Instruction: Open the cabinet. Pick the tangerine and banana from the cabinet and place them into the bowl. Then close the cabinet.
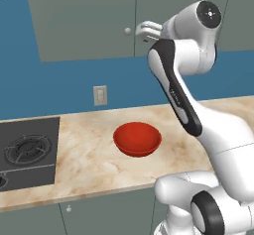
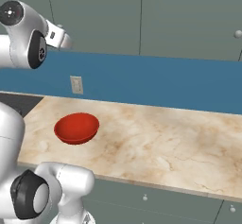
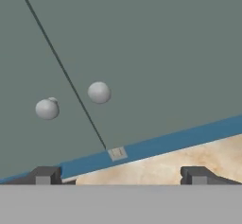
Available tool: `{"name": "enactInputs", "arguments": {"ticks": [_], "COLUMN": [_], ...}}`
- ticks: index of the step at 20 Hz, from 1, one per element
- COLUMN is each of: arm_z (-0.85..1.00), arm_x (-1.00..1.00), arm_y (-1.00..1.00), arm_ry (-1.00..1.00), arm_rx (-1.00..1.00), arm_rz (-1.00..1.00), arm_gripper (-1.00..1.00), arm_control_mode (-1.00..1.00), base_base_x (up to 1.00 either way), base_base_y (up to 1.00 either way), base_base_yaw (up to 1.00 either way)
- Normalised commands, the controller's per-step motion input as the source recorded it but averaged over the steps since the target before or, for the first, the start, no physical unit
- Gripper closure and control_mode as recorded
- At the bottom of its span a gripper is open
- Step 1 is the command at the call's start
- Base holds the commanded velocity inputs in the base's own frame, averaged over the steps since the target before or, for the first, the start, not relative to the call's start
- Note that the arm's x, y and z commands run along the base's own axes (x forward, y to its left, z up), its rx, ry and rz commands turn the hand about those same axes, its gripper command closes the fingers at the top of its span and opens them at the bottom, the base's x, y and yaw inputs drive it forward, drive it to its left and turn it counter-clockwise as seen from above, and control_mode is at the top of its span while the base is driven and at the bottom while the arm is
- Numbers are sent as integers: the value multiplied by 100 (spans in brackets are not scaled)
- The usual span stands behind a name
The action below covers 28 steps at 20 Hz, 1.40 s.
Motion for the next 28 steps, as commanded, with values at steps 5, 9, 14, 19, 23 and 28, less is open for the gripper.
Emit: {"name": "enactInputs", "arguments": {"ticks": [5,9,14,19,23,28], "arm_z": [14,28,8,0,0,0], "arm_x": [6,8,18,21,21,28], "arm_y": [0,0,0,1,7,12], "arm_ry": [-1,-2,0,0,0,0], "arm_rx": [0,0,0,0,0,0], "arm_rz": [-2,-1,-1,-2,-2,-3], "arm_gripper": [-100,-100,-100,-100,-100,-100], "arm_control_mode": [-100,-100,-100,-100,-100,-100], "base_base_x": [0,0,0,0,0,0], "base_base_y": [0,0,0,0,0,0], "base_base_yaw": [0,0,0,0,0,0]}}
